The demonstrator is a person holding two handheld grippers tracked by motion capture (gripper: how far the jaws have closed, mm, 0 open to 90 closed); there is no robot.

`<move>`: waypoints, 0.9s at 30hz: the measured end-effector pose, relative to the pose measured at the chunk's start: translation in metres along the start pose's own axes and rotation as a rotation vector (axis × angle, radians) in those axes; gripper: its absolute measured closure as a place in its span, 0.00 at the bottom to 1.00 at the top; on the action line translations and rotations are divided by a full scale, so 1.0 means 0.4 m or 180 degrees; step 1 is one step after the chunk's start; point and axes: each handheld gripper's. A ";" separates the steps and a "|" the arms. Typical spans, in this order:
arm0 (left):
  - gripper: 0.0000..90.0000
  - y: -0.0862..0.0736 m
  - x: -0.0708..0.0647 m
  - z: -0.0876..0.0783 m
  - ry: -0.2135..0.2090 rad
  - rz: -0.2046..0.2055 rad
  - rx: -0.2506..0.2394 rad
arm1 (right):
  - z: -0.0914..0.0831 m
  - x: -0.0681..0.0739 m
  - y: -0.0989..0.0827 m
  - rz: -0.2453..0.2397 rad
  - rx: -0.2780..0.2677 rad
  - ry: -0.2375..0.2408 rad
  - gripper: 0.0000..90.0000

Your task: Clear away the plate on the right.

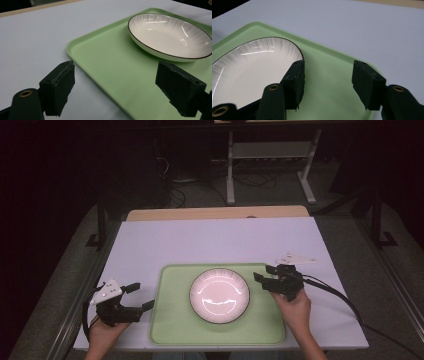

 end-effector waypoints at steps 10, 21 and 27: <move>0.17 -0.001 0.001 0.000 0.0008 -0.0012 0.0002 | -0.034 -0.042 -0.010 -0.0357 -0.0350 -0.0070 0.34; 0.17 -0.003 0.002 0.003 0.0010 -0.0031 0.0013 | -0.077 -0.101 -0.029 -0.0228 -0.0480 -0.0102 0.27; 0.17 -0.003 0.001 0.006 0.0001 -0.0028 0.0027 | -0.096 -0.128 -0.046 -0.0190 -0.0498 -0.0139 0.26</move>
Point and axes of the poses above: each handheld gripper's, and its own axes: z roughly forward along the jaws, y roughly out of its top, x roughly to its left, and after that the axes turned 15 degrees about -y, right-handed
